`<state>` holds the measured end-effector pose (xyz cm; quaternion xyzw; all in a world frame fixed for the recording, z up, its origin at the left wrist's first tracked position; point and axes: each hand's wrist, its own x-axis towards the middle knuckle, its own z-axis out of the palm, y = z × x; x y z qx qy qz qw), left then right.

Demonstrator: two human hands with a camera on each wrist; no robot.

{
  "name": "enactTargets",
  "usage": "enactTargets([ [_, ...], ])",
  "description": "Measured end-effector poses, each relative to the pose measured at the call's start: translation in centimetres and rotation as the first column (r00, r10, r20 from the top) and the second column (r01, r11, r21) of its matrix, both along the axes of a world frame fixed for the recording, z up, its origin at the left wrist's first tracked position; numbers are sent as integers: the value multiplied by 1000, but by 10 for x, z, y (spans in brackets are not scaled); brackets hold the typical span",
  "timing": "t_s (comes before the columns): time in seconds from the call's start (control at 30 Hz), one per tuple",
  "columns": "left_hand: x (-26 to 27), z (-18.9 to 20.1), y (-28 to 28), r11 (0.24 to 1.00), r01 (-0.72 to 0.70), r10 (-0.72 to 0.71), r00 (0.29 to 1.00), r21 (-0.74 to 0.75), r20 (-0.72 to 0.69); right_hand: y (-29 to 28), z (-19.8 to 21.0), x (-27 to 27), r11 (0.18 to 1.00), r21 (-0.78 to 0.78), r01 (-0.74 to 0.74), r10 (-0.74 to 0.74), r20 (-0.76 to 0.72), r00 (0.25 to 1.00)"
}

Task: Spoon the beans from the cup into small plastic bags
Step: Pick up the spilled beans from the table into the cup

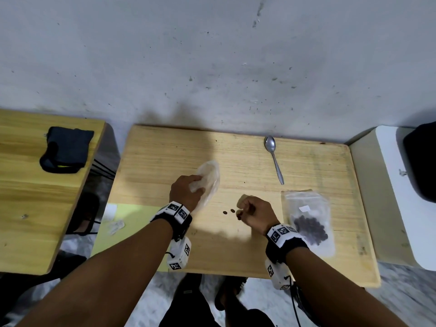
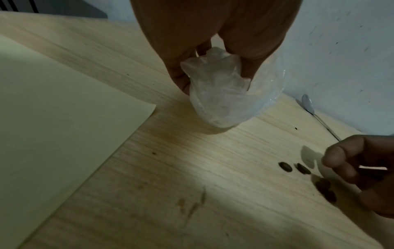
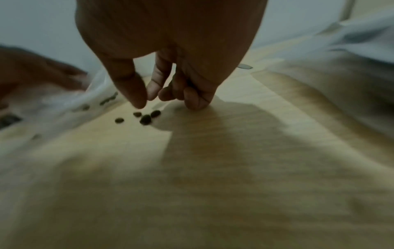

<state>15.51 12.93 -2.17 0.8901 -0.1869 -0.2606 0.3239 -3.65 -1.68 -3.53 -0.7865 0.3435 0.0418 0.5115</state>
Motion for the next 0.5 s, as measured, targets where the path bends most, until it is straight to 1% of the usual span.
enactTargets([
  [0.07, -3, 0, 2, 1000, 1, -1, 1000, -2, -7, 3, -3, -6, 991, -73, -109, 104, -69, 992],
  [0.13, -6, 0, 4, 1000, 8, -8, 1000, -2, -5, 6, -11, -10, 977, -136, -167, 161, -51, 986],
  [0.2, -8, 0, 7, 1000, 8, -8, 1000, -2, -3, 9, -18, -12, 947, -241, -213, 214, -24, 977],
  [0.23, -9, 0, 8, 1000, 6, -6, 1000, 0, -4, 9, -19, -12, 938, -268, -220, 229, 3, 973],
  [0.3, -11, 0, 10, 1000, 6, -6, 1000, 6, -3, 7, -17, -11, 937, -267, -225, 244, 42, 969],
  [0.37, -12, 1, 12, 1000, 12, -12, 1000, 11, -1, 5, -14, -10, 918, -301, -260, 274, 7, 962],
  [0.47, -12, 2, 12, 1000, 16, -16, 1000, 26, -3, 2, -14, -11, 867, -352, -353, 336, -110, 935],
  [0.5, -13, 3, 12, 999, 18, -18, 1000, 28, -3, 2, -13, -11, 860, -355, -367, 345, -126, 930],
])
